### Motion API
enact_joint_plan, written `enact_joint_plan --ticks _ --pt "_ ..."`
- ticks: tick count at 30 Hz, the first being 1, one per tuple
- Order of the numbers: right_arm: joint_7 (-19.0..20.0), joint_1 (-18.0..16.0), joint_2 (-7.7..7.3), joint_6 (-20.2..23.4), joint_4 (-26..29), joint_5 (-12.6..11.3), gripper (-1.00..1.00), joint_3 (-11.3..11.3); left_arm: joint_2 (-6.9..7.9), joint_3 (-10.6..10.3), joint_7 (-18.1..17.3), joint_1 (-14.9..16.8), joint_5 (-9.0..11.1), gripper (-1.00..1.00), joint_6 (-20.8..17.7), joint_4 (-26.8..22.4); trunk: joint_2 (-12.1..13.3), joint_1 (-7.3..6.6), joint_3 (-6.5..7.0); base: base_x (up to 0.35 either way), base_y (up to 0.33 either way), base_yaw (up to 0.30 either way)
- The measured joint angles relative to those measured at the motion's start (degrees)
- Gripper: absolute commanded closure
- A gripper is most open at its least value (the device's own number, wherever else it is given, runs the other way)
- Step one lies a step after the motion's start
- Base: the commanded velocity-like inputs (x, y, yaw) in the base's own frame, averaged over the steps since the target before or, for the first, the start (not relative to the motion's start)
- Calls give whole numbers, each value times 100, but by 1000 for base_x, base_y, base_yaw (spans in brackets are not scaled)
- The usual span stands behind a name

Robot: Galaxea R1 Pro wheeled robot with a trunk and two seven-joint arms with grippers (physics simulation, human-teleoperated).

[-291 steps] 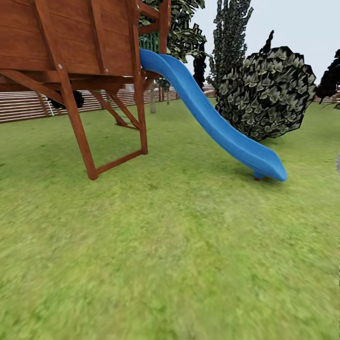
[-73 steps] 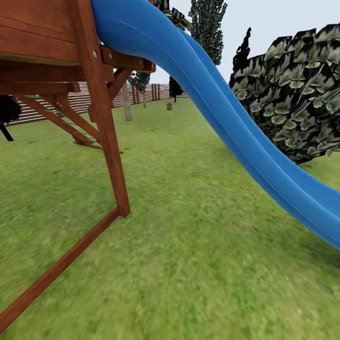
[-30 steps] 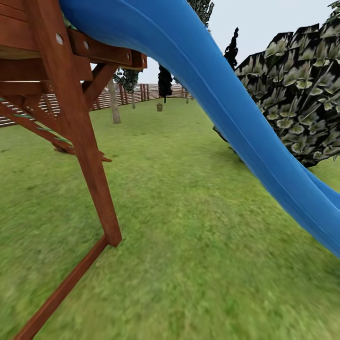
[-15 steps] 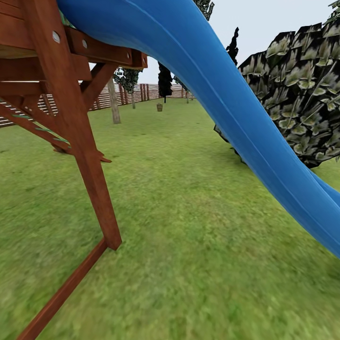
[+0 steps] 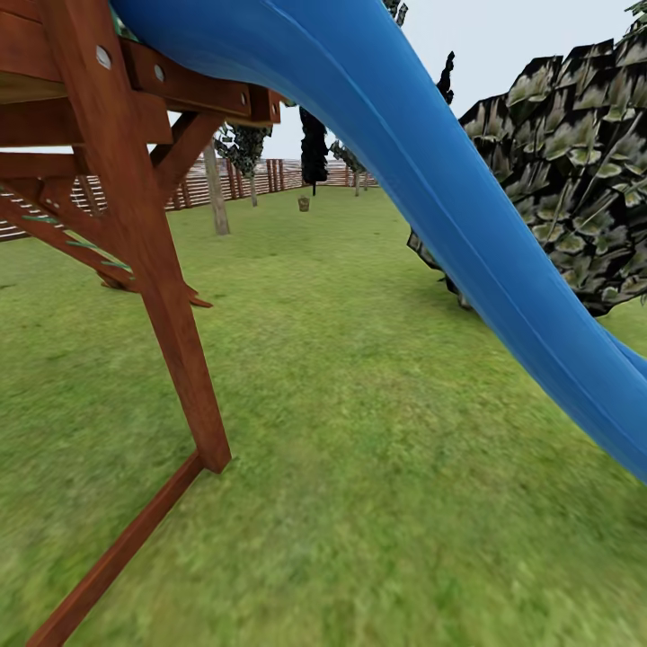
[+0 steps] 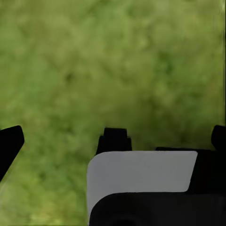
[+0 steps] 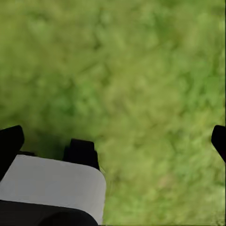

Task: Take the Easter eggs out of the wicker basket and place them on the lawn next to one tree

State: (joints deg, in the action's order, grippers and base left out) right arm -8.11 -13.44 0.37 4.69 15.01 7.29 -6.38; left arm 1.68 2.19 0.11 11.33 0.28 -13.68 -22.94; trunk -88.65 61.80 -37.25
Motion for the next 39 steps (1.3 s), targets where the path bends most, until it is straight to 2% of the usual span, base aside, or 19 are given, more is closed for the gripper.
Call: enact_joint_plan --ticks 2,4,6,8,9,10,11,17,24,39 --pt "-81 -376 5 265 -21 -14 -100 -1 2 195 16 280 2 -100 -60 -92 -80 44 -37 0 0 0" --pt "-106 -612 12 345 -42 -23 -100 -2 1 597 28 554 46 -100 -76 -139 -161 88 -72 0 0 0" --pt "-117 -791 19 372 -104 -31 -100 2 -17 959 28 673 138 -100 -41 -123 -241 132 -109 0 0 0" --pt "-121 -869 21 324 -249 -25 -100 5 -66 1147 34 722 179 -100 67 -93 -321 176 -146 0 0 0" --pt "-121 -880 20 283 -294 -23 -100 6 -79 1175 36 729 182 -100 108 -74 -361 198 -164 0 0 0" --pt "-117 -904 16 -14 -482 -13 -100 17 -98 1235 36 743 197 -100 339 85 -401 220 -182 0 0 0" --pt "-115 -911 16 -290 -629 1 -100 19 -101 1262 37 749 211 -100 547 245 -442 242 -200 0 0 0" --pt "-71 -919 51 -760 -975 30 -100 18 -141 1286 30 755 219 -100 829 485 -682 373 -307 19 0 0" --pt "-32 -920 55 -823 -981 36 -100 17 -215 1279 21 757 211 -100 845 514 -963 524 -433 286 0 0" --pt "-22 -920 54 -824 -975 40 -100 9 -218 1279 21 757 210 -100 852 515 -1565 853 -702 328 0 0"
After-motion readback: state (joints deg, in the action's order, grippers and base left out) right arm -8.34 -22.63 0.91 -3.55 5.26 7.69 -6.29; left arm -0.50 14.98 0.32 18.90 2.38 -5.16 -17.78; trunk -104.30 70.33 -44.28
